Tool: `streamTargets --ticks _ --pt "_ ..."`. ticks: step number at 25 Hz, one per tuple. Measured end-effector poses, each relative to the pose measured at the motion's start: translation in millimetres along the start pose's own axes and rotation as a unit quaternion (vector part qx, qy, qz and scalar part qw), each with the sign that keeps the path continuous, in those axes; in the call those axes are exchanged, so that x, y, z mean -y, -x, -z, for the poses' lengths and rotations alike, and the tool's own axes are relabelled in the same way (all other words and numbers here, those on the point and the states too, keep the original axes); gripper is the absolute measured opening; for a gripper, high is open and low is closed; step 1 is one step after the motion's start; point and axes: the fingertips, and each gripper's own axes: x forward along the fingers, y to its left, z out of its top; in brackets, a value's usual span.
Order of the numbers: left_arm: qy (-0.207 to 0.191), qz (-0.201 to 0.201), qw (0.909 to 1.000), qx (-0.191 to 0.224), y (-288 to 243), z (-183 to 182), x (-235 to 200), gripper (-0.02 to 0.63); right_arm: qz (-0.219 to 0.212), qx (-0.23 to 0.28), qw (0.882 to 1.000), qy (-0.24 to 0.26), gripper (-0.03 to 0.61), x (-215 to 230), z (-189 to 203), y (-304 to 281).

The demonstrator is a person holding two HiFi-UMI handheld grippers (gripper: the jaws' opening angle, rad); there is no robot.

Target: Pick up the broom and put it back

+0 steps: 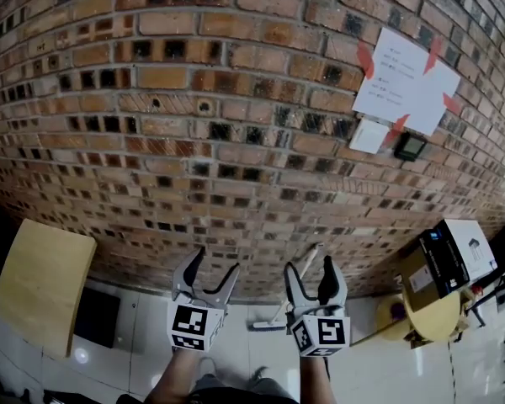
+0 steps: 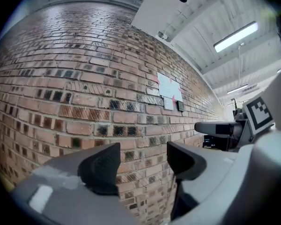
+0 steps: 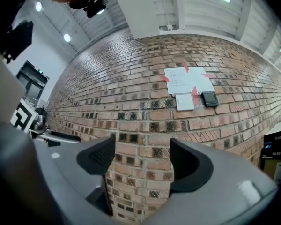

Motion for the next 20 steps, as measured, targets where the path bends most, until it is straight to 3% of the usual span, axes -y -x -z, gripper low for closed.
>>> streamTargets --ticks 5,11,14,17,20 --pt "-0.019 -0.004 0.9998 0.005 39.0 -9.3 42.7 0.316 0.004 0.01 1.0 0.017 0.36 4.9 -10.0 58.8" --pt "-0.023 -0.057 0.9981 0.0 104.3 -14.5 105.1 0.316 -0.022 -0.004 0.999 -0.026 0.365 28.3 -7.9 138.5" --pt "-0.021 -0.06 0.9979 -0.01 129.3 -18.1 145.8 0.316 -0.025 -0.017 0.999 -0.04 0.386 46.9 -12.6 171.4" --pt "-0.023 -0.063 0.9976 -0.016 161.8 -25.8 172.4 0.316 -0.033 -0.028 0.998 -0.035 0.4 39.1 -19.3 208.1" --pt "-0.026 -0.064 0.9976 0.003 182.1 -49.6 181.3 0.314 -0.036 -0.022 0.999 -0.023 0.402 20.8 -38.1 232.3"
